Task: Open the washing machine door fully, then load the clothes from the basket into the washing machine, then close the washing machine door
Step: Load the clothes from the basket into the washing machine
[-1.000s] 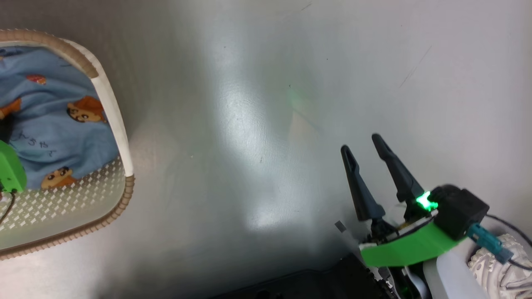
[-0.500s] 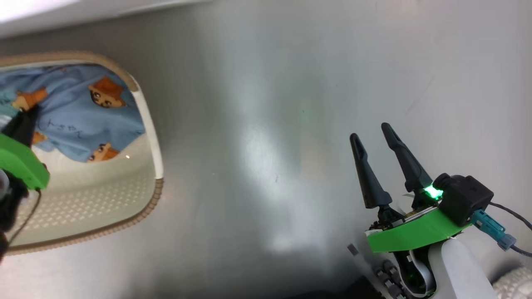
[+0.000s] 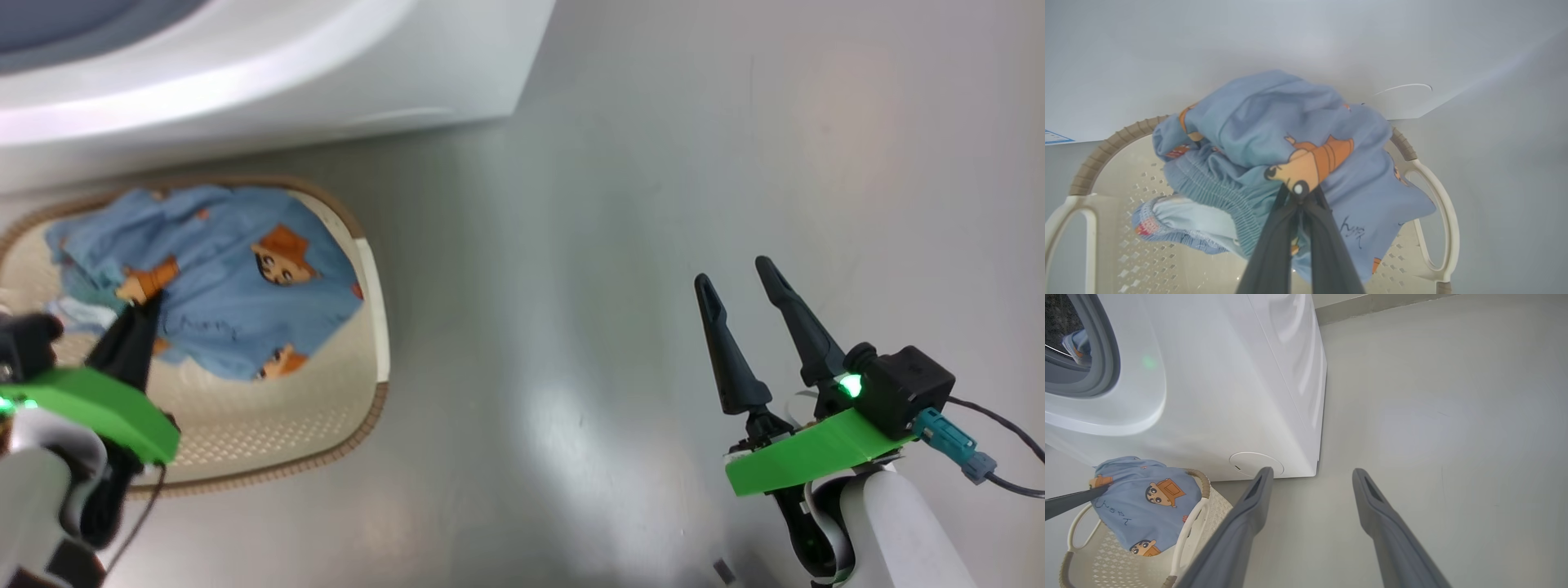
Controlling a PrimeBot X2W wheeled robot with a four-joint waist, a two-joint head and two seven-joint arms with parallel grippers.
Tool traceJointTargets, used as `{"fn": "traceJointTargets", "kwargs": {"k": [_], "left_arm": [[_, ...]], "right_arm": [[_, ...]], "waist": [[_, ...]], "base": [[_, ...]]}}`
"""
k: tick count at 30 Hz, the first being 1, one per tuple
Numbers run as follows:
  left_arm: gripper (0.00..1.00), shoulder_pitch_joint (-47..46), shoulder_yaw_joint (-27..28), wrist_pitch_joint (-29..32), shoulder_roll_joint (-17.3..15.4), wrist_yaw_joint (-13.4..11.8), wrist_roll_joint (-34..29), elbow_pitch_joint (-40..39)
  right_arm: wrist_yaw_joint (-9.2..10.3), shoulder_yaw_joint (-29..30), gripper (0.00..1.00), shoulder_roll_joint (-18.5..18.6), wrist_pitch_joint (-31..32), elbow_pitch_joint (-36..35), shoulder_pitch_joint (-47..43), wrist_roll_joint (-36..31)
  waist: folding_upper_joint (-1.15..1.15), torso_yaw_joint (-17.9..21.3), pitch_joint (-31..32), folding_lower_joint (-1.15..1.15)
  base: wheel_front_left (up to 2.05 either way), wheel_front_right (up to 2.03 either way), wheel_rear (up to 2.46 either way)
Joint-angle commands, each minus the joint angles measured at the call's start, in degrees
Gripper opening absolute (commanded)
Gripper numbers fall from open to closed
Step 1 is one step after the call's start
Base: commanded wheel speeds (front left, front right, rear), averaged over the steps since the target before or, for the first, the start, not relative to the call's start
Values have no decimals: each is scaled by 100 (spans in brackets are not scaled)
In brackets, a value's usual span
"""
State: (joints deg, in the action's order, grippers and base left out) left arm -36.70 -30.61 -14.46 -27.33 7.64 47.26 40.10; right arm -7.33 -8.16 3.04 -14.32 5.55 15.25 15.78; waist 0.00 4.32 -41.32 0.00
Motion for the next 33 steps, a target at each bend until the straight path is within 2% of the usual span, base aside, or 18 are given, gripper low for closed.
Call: {"fn": "traceJointTargets", "kwargs": {"k": [1,5,13,33], "left_arm": [[0,350,401,-53,-192,-15,-176,-202],[0,993,1149,-53,52,-15,-592,-685],[0,1863,2006,-53,530,-15,-1206,-1561],[0,3212,3131,-53,1452,-15,-2378,-3063]], "right_arm": [[-16,-91,100,-16,-68,-43,-218,-57],[-16,-90,100,-16,-68,85,-291,-72],[-16,-54,100,-16,-68,269,-463,-147],[-16,188,100,-16,-68,456,-878,-211]], "waist": [[0,-234,608,0],[0,-273,1101,0],[0,-340,1915,0],[0,-411,3382,0]], "base": [[0,0,0],[0,0,0],[0,0,0],[0,0,0]]}}
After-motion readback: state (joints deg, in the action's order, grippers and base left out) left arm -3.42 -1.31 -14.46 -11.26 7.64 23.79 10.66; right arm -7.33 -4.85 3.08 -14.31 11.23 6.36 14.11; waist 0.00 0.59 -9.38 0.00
